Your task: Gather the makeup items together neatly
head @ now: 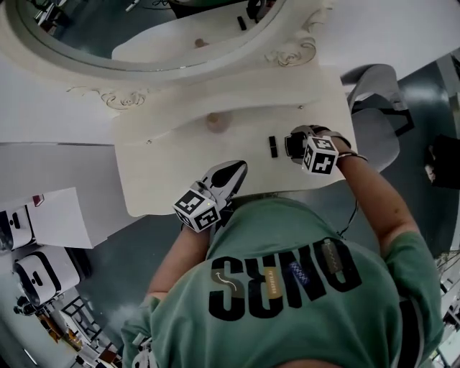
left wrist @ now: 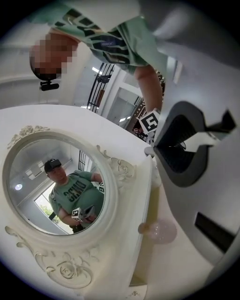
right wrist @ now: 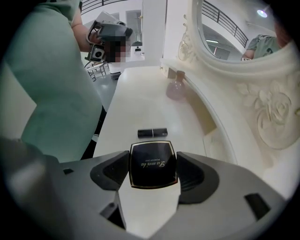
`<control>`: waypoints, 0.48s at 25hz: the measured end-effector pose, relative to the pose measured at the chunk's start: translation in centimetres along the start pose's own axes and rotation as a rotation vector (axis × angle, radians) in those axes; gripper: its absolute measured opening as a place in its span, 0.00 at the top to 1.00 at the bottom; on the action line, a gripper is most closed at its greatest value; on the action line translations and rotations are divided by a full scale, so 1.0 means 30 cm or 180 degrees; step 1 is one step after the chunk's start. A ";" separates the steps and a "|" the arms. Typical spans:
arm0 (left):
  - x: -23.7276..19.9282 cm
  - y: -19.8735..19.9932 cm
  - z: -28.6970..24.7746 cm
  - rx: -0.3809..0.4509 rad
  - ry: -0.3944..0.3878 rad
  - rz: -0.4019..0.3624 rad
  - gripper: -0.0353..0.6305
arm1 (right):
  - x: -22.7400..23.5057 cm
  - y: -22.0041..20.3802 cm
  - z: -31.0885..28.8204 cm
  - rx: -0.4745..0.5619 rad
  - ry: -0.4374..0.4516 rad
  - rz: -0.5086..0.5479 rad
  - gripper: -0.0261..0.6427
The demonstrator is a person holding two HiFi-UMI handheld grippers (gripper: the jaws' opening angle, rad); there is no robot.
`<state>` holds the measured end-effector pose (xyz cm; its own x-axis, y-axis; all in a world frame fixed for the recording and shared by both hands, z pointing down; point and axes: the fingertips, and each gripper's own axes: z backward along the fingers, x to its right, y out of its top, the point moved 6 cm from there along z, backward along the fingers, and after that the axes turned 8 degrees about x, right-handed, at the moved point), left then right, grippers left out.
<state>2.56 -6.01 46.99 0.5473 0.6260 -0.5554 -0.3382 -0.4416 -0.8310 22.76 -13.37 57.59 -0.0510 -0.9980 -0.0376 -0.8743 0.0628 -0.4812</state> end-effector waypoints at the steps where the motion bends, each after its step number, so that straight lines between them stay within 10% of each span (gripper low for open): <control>1: 0.016 -0.011 -0.026 -0.0025 -0.0007 0.0001 0.94 | 0.000 -0.053 0.014 -0.0042 -0.0005 -0.0024 0.50; 12: 0.075 -0.047 -0.135 -0.0176 0.0092 -0.0028 0.94 | 0.032 -0.343 0.033 -0.0260 0.0021 -0.0178 0.50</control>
<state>7.37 -6.58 47.02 0.5724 0.6115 -0.5463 -0.2908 -0.4715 -0.8325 32.19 -14.98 61.63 -0.0039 -1.0000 -0.0068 -0.9123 0.0063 -0.4095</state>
